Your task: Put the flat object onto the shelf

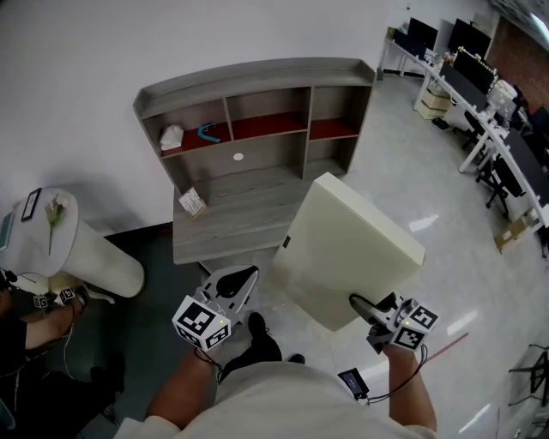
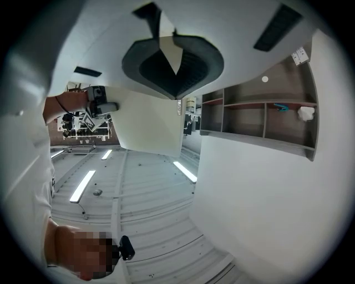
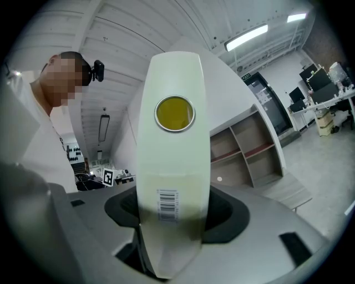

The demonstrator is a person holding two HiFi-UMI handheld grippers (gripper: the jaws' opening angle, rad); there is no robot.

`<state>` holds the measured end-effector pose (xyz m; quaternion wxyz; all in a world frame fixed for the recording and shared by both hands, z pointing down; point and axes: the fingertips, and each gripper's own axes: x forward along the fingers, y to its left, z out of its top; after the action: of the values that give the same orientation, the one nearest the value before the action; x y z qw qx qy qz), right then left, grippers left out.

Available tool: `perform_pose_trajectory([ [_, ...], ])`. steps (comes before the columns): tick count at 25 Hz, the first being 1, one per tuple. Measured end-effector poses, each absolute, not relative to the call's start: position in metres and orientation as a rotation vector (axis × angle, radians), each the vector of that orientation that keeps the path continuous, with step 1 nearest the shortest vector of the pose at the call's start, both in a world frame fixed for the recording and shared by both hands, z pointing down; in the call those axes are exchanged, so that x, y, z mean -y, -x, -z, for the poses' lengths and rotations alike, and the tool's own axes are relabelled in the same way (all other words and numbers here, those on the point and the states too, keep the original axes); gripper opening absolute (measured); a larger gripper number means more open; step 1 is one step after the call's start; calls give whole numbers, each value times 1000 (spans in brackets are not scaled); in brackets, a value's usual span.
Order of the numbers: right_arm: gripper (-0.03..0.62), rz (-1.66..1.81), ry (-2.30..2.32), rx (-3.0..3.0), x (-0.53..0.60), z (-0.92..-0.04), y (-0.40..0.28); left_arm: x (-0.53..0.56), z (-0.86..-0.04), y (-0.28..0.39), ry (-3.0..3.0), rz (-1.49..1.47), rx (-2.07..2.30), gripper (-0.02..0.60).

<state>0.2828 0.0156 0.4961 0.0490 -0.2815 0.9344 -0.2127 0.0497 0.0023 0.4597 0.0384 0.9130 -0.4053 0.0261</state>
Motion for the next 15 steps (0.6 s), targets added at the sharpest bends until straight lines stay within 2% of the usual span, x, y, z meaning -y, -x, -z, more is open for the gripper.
perform_pose_trajectory([
  [7,285,619,881,-2858,52,-486,-254,65,-462,-14,-2793,-58,1225,14],
  [15,285,584,873,-2866,126,-471,-185,136,-452,50,-2831,-77,1219,14],
])
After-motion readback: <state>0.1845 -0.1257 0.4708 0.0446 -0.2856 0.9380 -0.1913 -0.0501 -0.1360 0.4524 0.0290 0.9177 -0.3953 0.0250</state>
